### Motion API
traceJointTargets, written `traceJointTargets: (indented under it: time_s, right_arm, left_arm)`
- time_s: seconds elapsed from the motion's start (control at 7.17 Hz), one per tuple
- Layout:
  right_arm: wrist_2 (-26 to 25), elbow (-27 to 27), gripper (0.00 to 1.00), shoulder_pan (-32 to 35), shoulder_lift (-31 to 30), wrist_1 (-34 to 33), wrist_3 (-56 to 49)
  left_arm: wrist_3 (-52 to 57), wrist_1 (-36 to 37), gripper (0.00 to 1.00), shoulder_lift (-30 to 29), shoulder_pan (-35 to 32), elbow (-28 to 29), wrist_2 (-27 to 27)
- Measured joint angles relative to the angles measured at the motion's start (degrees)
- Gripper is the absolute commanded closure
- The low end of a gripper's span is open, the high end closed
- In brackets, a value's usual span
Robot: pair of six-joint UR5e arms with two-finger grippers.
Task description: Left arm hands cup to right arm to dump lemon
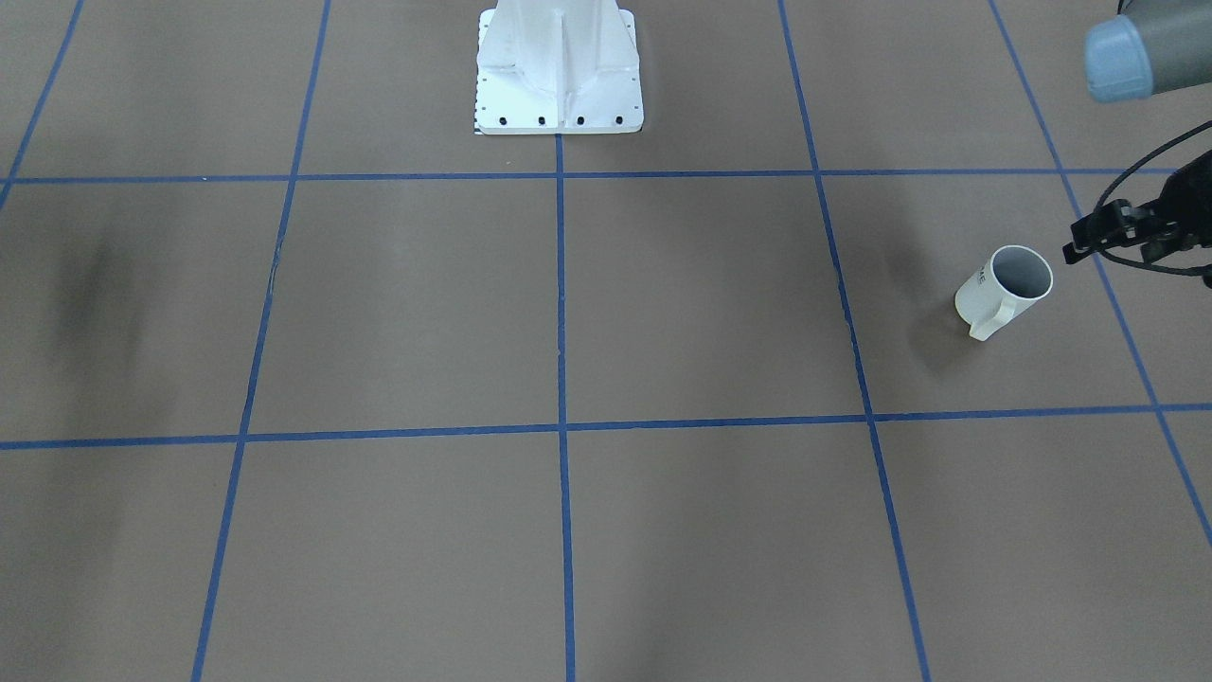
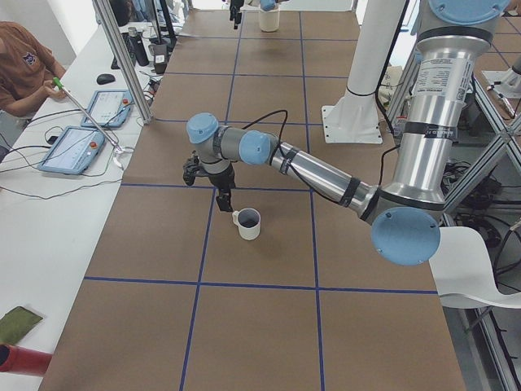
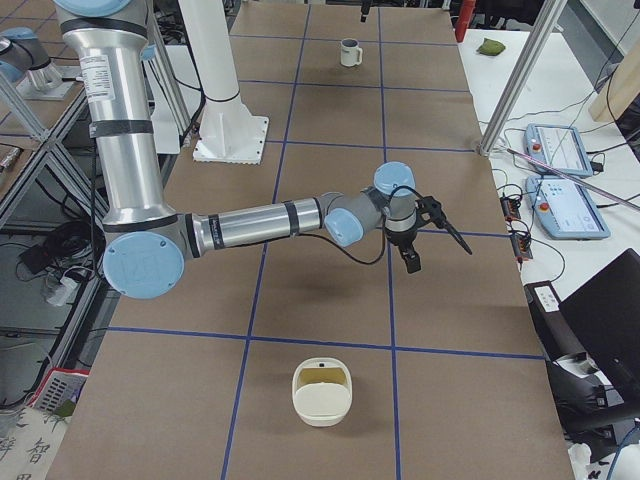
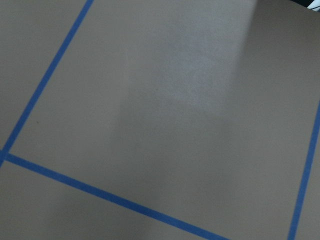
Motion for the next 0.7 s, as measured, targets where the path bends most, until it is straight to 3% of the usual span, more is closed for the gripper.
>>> traceJointTargets:
  time_s: [0.28,0.7]
  right_arm:
    - [4.15,1.52,0.00,3.73,-4.68,-4.73,-8.87]
    - [6.32,11.50,0.00,7.37,-16.99,-8.54,-12.78]
  left_arm:
    - [8.08,0.09,0.00,0.44,-6.14,2.27,0.18]
    - [16.99,-0.25,0.00,1.22,-12.89,8.92,-0.09]
